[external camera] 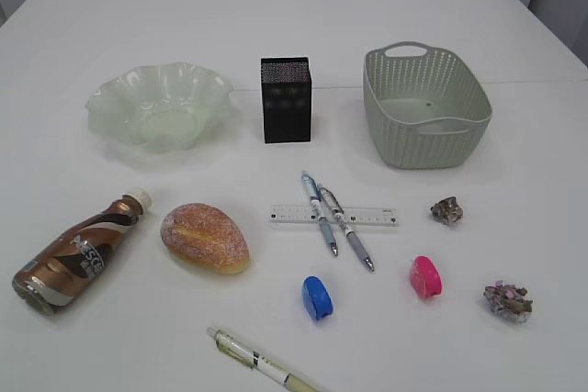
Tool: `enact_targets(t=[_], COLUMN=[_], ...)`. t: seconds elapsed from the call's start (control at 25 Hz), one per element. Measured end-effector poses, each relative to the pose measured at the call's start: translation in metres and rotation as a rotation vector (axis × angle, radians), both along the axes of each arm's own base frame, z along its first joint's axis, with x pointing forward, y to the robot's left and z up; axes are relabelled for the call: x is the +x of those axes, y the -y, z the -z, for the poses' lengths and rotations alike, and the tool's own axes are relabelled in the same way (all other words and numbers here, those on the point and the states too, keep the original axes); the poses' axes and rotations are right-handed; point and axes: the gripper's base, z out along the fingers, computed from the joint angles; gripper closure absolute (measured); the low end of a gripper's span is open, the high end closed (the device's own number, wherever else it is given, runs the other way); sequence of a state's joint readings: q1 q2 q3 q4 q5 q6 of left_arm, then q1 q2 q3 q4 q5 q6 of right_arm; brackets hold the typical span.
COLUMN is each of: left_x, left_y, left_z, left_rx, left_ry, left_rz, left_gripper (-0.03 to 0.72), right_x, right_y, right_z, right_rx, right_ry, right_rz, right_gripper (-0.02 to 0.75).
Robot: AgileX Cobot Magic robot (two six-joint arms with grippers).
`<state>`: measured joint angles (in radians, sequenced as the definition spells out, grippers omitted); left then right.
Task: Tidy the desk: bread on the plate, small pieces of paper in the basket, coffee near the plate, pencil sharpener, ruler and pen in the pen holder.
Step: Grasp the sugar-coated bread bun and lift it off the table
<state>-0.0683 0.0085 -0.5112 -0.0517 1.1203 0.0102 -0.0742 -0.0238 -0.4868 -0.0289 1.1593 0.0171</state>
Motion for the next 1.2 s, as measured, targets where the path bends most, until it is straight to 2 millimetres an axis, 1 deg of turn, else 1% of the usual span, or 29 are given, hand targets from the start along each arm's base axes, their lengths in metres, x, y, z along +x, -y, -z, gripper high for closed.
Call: enact_targets(t=[0.08, 0.16, 0.32, 0.4, 0.52, 0.6, 0.72, 0.92, 1.04, 1.2], left_x=[0.000, -0.002, -0.008, -0.007, -0.002, 0.003, 0.011, 0.015, 0.015, 0.020], left_y=[0.000, 0.000, -0.001, 0.000, 0.000, 0.000, 0.001, 0.001, 0.001, 0.002], left_z=[0.000, -0.005, -0.035, -0.051, -0.066, -0.070, -0.071, -0.073, -0.073, -0.073], left_rx=[0.000, 0.000, -0.003, -0.003, 0.001, 0.005, 0.012, 0.013, 0.005, -0.021], left_ry=[-0.005, -0.001, 0.055, 0.061, 0.019, -0.031, -0.112, -0.135, -0.137, -0.161], left_rz=[0.000, 0.001, 0.001, 0.001, 0.003, 0.004, 0.006, 0.007, 0.001, -0.018], left_gripper=[0.256, 0.256, 0.256, 0.256, 0.256, 0.256, 0.256, 0.256, 0.256, 0.256], right_x=[0.000, 0.000, 0.000, 0.000, 0.000, 0.000, -0.001, -0.001, 0.005, 0.019], right_y=[0.000, 0.000, 0.000, -0.001, -0.001, -0.001, -0.001, -0.003, -0.003, -0.003], right_z=[0.000, 0.000, 0.000, 0.000, 0.000, -0.001, -0.002, -0.002, -0.005, -0.007], right_rx=[0.001, 0.002, 0.005, 0.006, 0.006, 0.006, 0.006, 0.030, 0.060, 0.097], right_ry=[0.000, 0.000, 0.000, 0.000, 0.000, 0.002, 0.007, -0.008, -0.073, -0.180], right_rz=[-0.001, -0.001, -0.003, -0.004, -0.004, -0.004, -0.004, -0.012, -0.004, 0.008], right_gripper=[0.343, 0.343, 0.343, 0.343, 0.343, 0.343, 0.343, 0.343, 0.343, 0.343])
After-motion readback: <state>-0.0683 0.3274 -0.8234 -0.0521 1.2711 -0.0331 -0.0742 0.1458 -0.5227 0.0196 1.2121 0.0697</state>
